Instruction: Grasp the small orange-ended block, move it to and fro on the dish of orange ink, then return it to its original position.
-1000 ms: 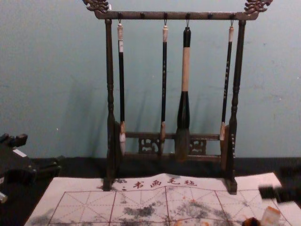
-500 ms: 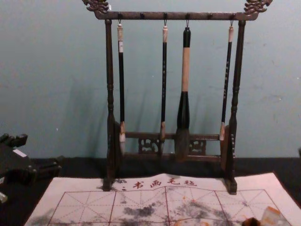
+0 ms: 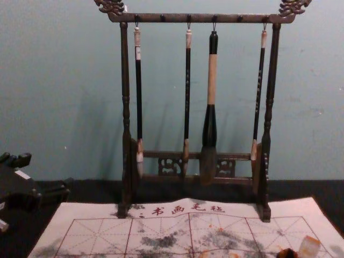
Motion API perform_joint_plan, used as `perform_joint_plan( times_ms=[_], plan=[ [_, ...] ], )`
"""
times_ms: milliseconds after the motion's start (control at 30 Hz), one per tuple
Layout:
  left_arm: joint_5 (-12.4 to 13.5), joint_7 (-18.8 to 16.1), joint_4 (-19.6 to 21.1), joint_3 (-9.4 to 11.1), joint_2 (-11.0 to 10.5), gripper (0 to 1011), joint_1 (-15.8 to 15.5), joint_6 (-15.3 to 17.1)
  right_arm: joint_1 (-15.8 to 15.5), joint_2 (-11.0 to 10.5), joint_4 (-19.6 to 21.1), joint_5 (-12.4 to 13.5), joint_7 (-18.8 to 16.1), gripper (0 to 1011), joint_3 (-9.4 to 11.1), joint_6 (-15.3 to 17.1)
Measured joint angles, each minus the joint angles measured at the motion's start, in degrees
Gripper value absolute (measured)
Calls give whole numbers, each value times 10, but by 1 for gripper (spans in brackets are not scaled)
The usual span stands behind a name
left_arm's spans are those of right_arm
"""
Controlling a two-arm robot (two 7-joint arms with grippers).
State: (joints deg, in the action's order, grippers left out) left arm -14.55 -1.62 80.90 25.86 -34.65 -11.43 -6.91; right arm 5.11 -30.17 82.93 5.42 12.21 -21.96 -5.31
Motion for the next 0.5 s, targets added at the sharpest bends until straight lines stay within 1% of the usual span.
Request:
perform_joint_plan(
  times_ms=[500],
  plan=[
    [0,0,0,0,0,1001,0,0,-1,-2,3,-1,1,1000,-1,-1]
  ],
)
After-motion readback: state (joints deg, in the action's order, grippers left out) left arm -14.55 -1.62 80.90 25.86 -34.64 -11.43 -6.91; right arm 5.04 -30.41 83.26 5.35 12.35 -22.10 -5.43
